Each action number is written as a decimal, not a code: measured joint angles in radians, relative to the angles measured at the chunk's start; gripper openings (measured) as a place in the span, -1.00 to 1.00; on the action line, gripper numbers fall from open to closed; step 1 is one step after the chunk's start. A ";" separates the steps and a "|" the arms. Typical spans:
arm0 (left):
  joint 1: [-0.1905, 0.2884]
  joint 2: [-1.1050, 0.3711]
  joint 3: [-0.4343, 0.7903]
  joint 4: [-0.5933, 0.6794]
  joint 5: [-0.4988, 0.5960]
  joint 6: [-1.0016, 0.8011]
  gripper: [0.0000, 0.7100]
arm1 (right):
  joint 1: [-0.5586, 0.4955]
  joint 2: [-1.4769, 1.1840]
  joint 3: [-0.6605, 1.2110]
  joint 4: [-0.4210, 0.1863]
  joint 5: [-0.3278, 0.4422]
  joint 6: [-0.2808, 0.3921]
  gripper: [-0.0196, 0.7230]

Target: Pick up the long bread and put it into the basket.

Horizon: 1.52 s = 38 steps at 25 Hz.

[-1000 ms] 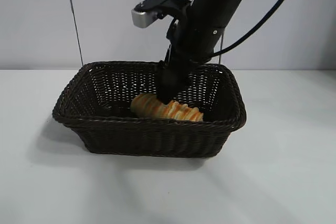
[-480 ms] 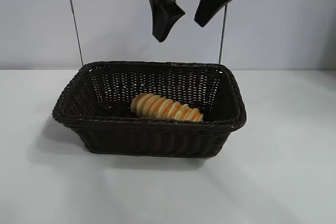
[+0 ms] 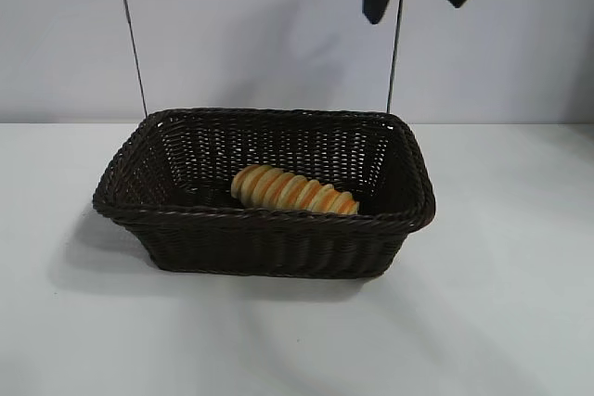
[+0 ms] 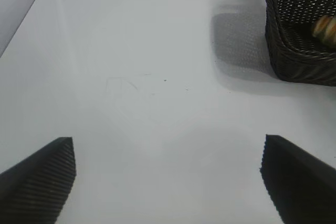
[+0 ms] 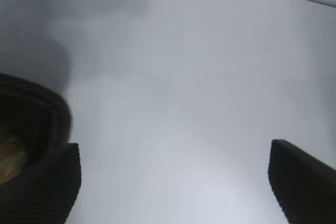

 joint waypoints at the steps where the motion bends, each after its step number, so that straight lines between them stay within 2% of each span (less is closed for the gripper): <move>1: 0.000 0.000 0.000 0.000 0.000 0.000 0.95 | -0.030 0.000 0.000 -0.002 0.001 0.000 0.92; 6: 0.000 0.000 0.000 0.000 0.000 0.000 0.95 | -0.185 -0.001 0.000 -0.004 0.029 0.000 0.92; 10: 0.000 0.000 0.000 0.000 0.000 0.000 0.95 | -0.249 -0.030 0.000 0.012 0.065 0.000 0.92; 13: 0.000 0.000 0.000 0.000 0.000 0.000 0.95 | -0.263 -0.090 0.000 0.036 0.084 0.000 0.92; 26: 0.000 0.000 0.000 0.000 0.000 0.000 0.95 | -0.264 -0.631 0.012 0.043 0.107 0.024 0.92; 30: 0.000 0.000 0.000 0.000 0.000 0.000 0.95 | -0.264 -0.843 0.113 0.029 0.111 0.027 0.92; 35: 0.000 0.000 0.000 0.000 0.000 0.000 0.95 | -0.264 -1.116 0.348 -0.014 0.109 0.043 0.92; 38: 0.000 0.000 0.000 0.000 0.000 0.000 0.95 | -0.264 -1.273 0.522 -0.017 0.048 0.049 0.92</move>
